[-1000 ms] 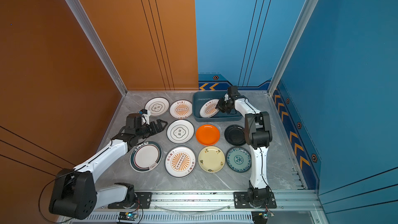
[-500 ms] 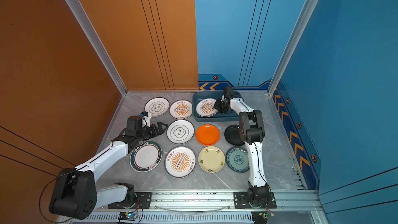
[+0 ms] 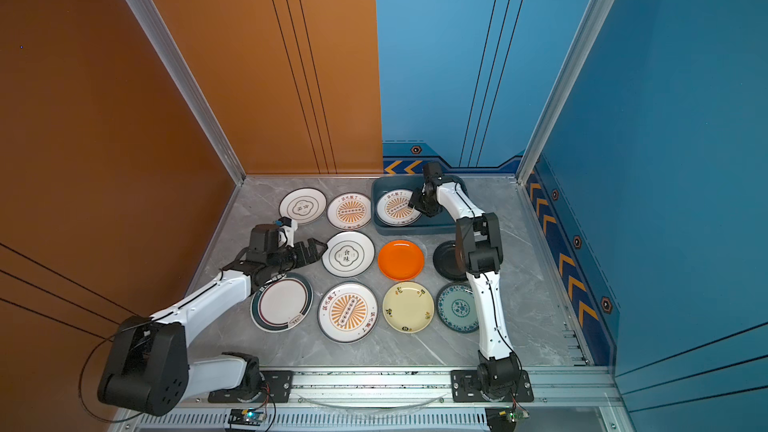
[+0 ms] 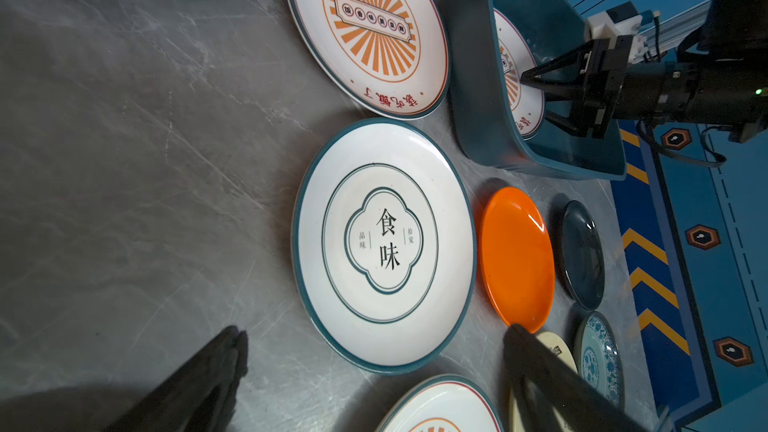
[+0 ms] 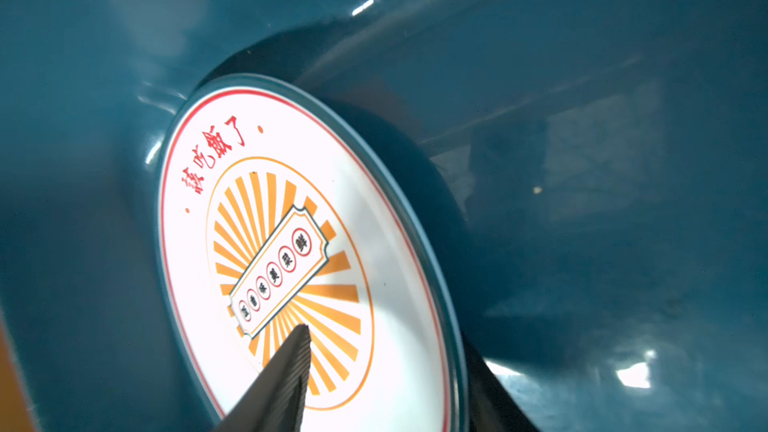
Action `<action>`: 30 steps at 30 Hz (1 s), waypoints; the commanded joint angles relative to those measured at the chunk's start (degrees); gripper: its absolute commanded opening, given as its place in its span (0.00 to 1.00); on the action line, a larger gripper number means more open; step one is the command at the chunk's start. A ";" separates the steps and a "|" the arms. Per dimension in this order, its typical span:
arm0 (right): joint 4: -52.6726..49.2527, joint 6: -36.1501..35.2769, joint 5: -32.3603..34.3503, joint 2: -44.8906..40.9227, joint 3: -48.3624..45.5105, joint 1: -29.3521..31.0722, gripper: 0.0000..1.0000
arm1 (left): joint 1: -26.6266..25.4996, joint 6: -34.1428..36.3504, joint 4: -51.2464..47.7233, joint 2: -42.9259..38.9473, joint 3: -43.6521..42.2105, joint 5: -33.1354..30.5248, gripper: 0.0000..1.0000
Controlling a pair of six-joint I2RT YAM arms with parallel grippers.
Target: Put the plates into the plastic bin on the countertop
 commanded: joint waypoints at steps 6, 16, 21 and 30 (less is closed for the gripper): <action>-8.15 -8.34 14.70 -2.71 2.59 1.43 0.56 | -1.06 3.26 -4.28 0.31 1.59 -1.83 0.99; -6.62 -14.82 20.63 -18.43 -2.52 3.64 0.56 | -2.11 4.64 -5.69 2.69 2.32 -3.03 0.91; 2.01 -12.45 10.18 -32.14 -17.58 3.64 0.56 | -2.35 4.03 -3.43 5.19 2.58 -1.49 0.87; 9.42 -9.52 3.57 -50.40 -42.57 3.55 0.56 | -2.37 2.78 1.22 9.28 2.18 -1.22 0.75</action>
